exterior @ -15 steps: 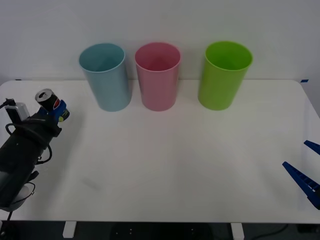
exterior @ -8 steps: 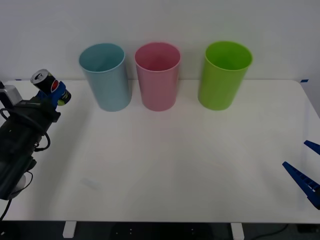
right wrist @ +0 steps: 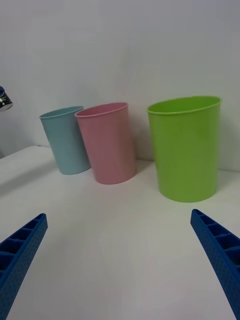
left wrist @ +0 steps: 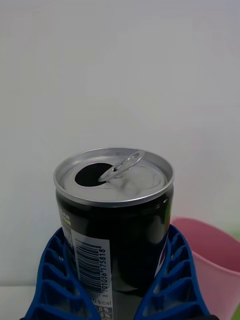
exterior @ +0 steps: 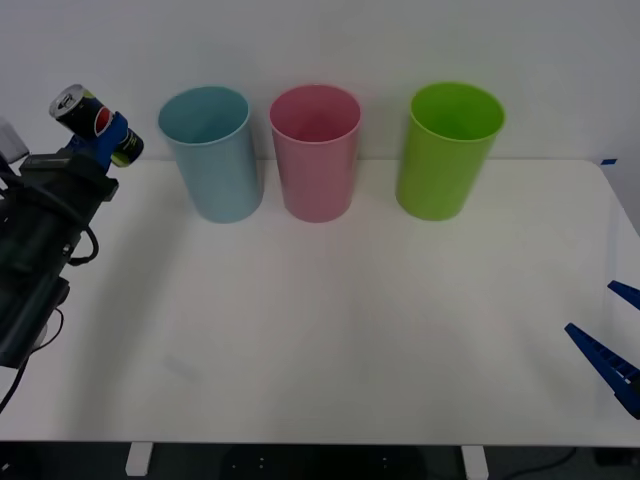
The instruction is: Grasp the object on the table and drop it into the matching bin: aluminum can to the light blue bin, PET bottle to the pink bin.
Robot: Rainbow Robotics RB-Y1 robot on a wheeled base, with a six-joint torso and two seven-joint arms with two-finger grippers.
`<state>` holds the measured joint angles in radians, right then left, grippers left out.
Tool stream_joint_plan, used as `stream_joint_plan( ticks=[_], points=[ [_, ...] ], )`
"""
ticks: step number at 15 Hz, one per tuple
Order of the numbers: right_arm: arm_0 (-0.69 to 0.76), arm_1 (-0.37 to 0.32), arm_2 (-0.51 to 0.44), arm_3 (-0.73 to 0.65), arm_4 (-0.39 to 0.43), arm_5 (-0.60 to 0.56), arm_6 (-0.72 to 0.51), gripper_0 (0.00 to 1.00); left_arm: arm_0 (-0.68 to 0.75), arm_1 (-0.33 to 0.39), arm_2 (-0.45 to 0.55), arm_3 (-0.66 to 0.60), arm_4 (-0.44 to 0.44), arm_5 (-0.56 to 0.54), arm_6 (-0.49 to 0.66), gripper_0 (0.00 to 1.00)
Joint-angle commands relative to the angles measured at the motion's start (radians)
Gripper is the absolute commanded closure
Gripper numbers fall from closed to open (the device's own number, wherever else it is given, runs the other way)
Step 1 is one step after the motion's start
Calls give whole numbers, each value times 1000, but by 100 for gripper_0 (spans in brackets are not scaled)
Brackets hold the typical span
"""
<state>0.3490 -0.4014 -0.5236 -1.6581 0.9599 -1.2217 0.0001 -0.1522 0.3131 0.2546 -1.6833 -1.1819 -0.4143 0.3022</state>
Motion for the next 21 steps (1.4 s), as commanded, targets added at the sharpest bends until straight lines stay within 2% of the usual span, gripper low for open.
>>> stream_joint_plan(
  ticks=[1,7,10,16,21],
  points=[
    [0,0,0,0,0,0,0,0,-56,0,-14,7,-47,28,34,100],
    [0,0,0,0,0,0,0,0,-256,0,-61,200,-134,89,28,100],
    [0,0,0,0,0,0,0,0,-368,0,-75,346,-157,95,-71,100],
    [0,0,0,0,0,0,0,0,-569,0,-83,600,-231,95,-112,100],
    [0,0,0,0,0,0,0,0,-641,0,-97,697,-246,97,-123,100]
  ],
)
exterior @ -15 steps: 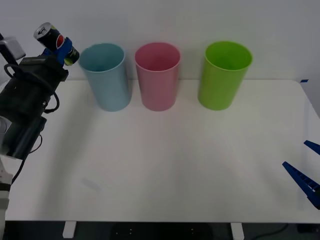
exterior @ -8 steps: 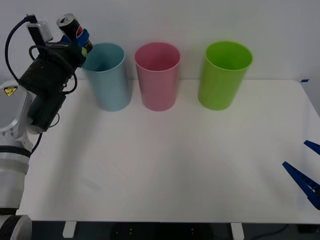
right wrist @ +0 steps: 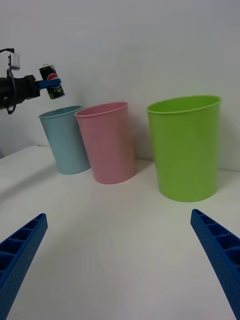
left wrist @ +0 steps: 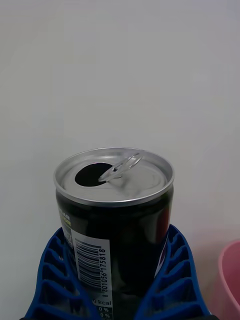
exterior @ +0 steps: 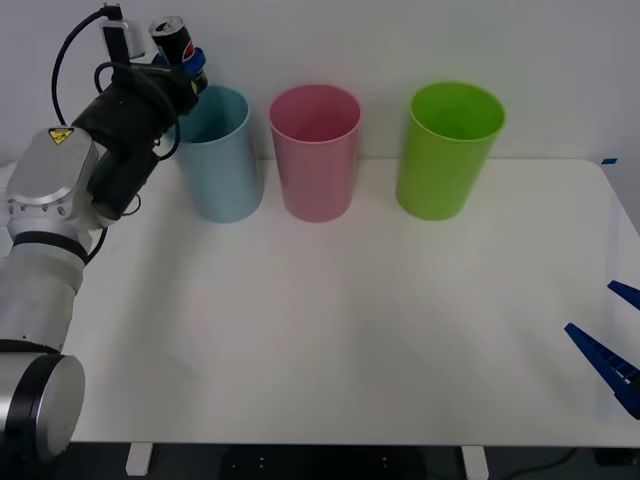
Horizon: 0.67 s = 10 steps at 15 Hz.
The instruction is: Grasp the object on the table and drop it into the matching bin: aluminum can to the light blue bin, PET bottle to the pink bin.
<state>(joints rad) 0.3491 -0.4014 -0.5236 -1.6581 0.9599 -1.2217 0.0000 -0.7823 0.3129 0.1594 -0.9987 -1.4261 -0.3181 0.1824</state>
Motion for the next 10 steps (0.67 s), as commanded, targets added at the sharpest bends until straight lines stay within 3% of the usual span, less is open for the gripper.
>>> stream_joint_plan(
  ticks=[1,4,5,6,7,10],
  points=[
    [0,0,0,0,0,0,0,0,-11,0,-6,12,0,1,-3,100],
    [0,0,0,0,0,0,0,0,-9,0,-20,14,10,16,-3,99],
    [0,0,0,0,0,0,0,0,-9,0,-23,14,15,17,-3,93],
    [0,0,0,0,0,0,0,0,-9,0,-24,14,18,17,-3,59],
    [0,0,0,0,0,0,0,0,-9,0,-23,14,19,17,-3,1],
    [0,0,0,0,0,0,0,0,-9,0,-23,12,27,20,-1,0]
  ],
)
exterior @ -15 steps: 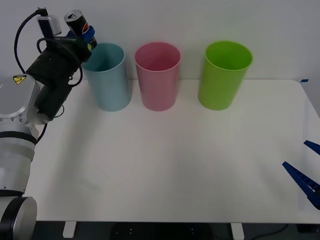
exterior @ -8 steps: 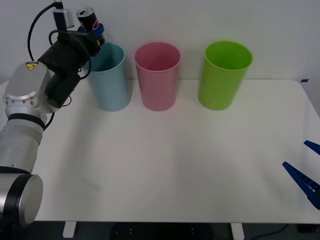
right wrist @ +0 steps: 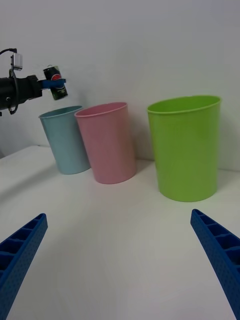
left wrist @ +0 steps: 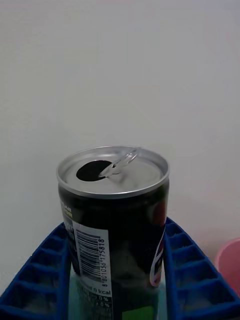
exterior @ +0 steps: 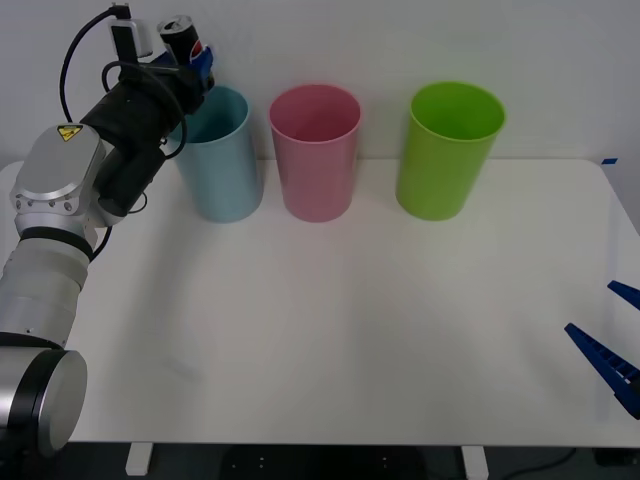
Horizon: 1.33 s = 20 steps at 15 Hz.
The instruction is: Grasp the object on the table and drop it into the matching bin: aluminum can to the light blue bin, PET bottle to the pink bin.
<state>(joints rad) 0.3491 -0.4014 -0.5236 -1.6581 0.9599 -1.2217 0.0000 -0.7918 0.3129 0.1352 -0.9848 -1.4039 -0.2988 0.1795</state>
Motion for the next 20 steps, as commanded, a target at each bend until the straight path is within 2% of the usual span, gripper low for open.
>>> stream_joint_plan(
  ticks=[1,6,9,15,20],
  points=[
    [0,0,0,0,0,0,0,0,0,0,1,-2,11,0,1,0],
    [0,0,0,0,0,0,0,0,11,2,0,-2,45,1,0,0],
    [0,0,0,0,0,0,0,0,39,12,0,-18,100,-3,-14,0],
    [0,0,0,0,0,0,0,0,194,92,-51,-183,295,-11,-26,0],
    [0,0,0,0,0,0,0,0,361,166,-40,-330,401,-46,-48,0]
  ],
)
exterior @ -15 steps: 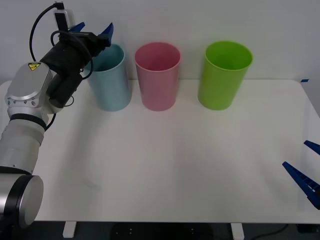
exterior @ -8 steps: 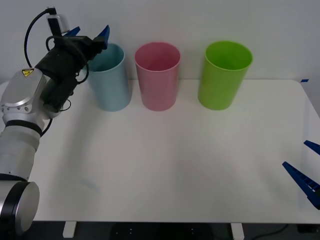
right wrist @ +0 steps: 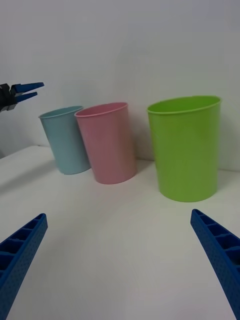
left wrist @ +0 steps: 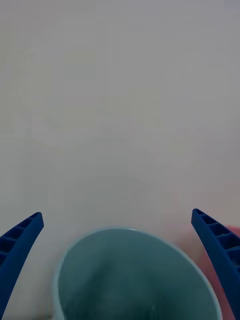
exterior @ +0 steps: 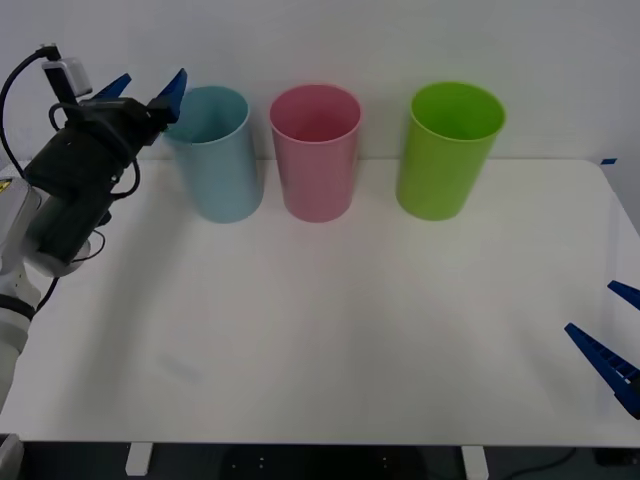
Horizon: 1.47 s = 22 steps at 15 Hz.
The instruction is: Grasp the object on the table and drop it into the matching bin: aluminum can to the light blue bin, PET bottle to the pink bin.
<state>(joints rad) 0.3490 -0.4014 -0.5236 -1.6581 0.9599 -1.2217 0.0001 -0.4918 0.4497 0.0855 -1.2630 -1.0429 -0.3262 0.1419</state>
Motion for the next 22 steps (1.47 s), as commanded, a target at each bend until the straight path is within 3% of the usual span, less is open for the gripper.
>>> stream_joint_plan(
  ticks=[1,4,6,14,16,22],
  points=[
    [0,0,0,0,0,0,0,0,88,44,13,-73,58,-28,-13,0],
    [0,0,0,0,0,0,0,0,193,98,31,-145,119,-68,-35,0],
    [0,0,0,0,0,0,0,0,254,106,85,-167,130,-154,-50,0],
    [0,0,0,0,0,0,0,0,404,107,289,-168,66,-499,-107,0],
    [0,0,0,0,0,0,0,0,447,109,344,-168,64,-582,-166,0],
    [0,0,0,0,0,0,0,0,613,110,462,-260,67,-720,-182,0]
  ],
)
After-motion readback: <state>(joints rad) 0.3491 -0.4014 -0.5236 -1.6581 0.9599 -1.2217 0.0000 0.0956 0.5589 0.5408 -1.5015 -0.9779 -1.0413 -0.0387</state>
